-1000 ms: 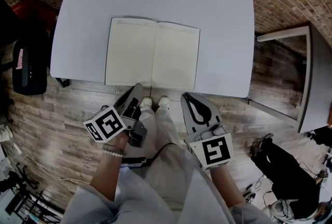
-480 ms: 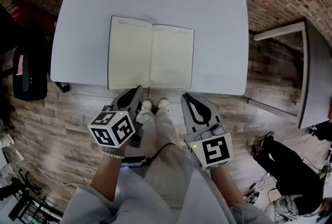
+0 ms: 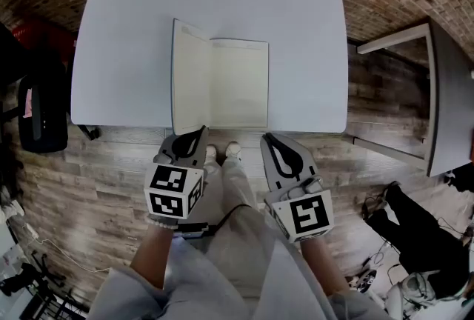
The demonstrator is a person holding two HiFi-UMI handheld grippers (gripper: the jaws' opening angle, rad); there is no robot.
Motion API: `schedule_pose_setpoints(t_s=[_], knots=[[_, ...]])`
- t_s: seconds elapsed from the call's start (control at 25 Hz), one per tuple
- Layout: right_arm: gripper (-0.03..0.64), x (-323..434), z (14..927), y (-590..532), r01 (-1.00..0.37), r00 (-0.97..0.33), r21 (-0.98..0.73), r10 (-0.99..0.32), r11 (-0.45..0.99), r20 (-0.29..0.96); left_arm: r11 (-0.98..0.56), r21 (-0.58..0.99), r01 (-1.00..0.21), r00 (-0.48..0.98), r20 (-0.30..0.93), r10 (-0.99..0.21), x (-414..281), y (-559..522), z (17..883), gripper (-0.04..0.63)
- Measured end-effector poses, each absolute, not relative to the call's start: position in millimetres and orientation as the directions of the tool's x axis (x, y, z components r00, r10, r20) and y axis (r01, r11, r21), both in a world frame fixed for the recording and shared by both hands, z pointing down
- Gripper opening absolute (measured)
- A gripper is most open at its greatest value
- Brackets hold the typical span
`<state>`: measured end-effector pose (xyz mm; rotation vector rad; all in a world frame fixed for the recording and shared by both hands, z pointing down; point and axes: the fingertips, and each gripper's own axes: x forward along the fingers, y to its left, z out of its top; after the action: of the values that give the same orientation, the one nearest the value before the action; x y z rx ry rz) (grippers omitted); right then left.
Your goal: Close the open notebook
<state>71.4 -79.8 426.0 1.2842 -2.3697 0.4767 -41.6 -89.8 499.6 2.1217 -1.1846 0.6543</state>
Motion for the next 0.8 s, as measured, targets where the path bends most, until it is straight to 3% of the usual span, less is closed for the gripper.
schedule_pose_setpoints(t_s=[0.8], knots=[[0.044, 103.2, 429.4, -67.4, -0.895, -0.424, -0.108, -0.753, 0.432, 0.503, -0.734, -0.045, -0.677, 0.440, 0.775, -0.454, 0.0, -86.5, 516.4, 0.029]])
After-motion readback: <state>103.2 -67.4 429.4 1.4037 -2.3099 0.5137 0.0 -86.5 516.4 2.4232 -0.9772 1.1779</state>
